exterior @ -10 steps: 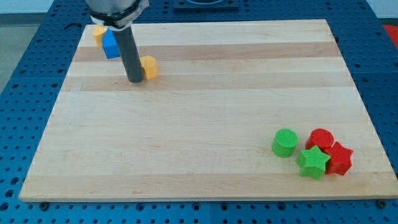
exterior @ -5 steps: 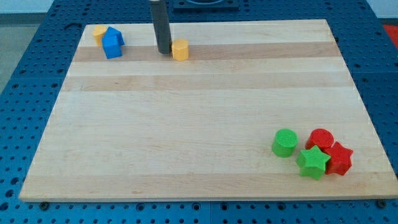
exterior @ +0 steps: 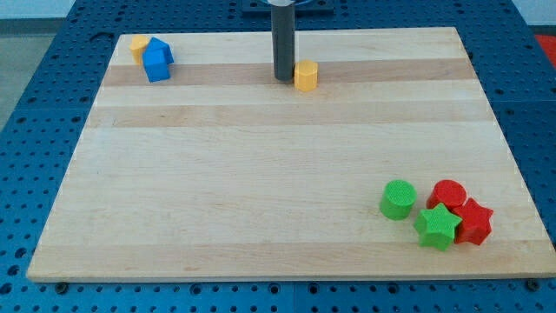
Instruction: Move yellow hexagon to the top right
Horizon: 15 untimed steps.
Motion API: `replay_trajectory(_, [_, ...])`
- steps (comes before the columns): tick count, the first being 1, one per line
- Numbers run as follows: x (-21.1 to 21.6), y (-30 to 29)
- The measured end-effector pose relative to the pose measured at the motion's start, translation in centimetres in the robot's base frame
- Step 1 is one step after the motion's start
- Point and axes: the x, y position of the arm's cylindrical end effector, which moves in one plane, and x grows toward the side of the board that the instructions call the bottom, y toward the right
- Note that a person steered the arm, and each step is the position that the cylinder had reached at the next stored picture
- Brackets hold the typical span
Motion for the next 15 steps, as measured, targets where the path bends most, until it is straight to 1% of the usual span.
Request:
replay_trajectory(1, [0.0, 2.1])
replay_trajectory(3, [2.3, 2.2])
replay_trajectory(4, [2.7, 3.8])
replay_trajectory(7, [2.2, 10.6])
replay_trajectory(9, [0.9, 13.1])
replay_trajectory(10, [1.7, 14.6])
replay_trajectory(11, [2.0, 17.5])
replay_trajectory(12, [1.4, 18.9])
replay_trajectory(15, [-3.0, 19.2])
